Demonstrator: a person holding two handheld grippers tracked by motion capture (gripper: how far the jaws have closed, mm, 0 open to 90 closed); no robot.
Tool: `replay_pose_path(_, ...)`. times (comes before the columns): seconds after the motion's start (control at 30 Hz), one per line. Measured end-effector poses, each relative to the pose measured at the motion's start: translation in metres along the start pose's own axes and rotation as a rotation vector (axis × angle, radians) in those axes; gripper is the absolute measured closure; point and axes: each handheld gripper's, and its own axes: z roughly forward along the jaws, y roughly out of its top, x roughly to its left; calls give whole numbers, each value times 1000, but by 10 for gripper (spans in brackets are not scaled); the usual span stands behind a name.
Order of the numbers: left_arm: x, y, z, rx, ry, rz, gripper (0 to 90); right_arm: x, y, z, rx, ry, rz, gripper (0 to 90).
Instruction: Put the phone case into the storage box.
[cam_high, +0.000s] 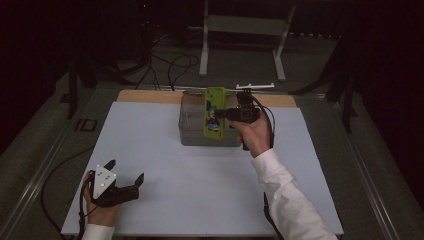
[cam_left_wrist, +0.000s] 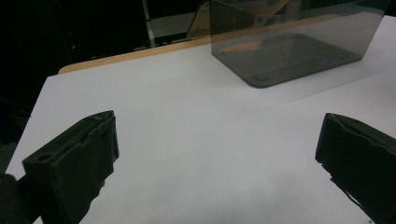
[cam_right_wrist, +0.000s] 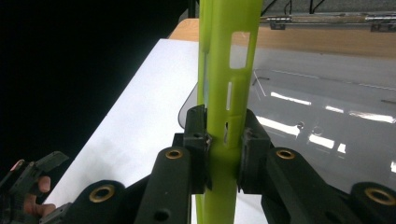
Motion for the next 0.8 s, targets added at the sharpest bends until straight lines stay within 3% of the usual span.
replay_pose_path(0.8, -2, 0, 0, -1, 4, 9, 1, -18, 27, 7, 34, -89, 22, 781)
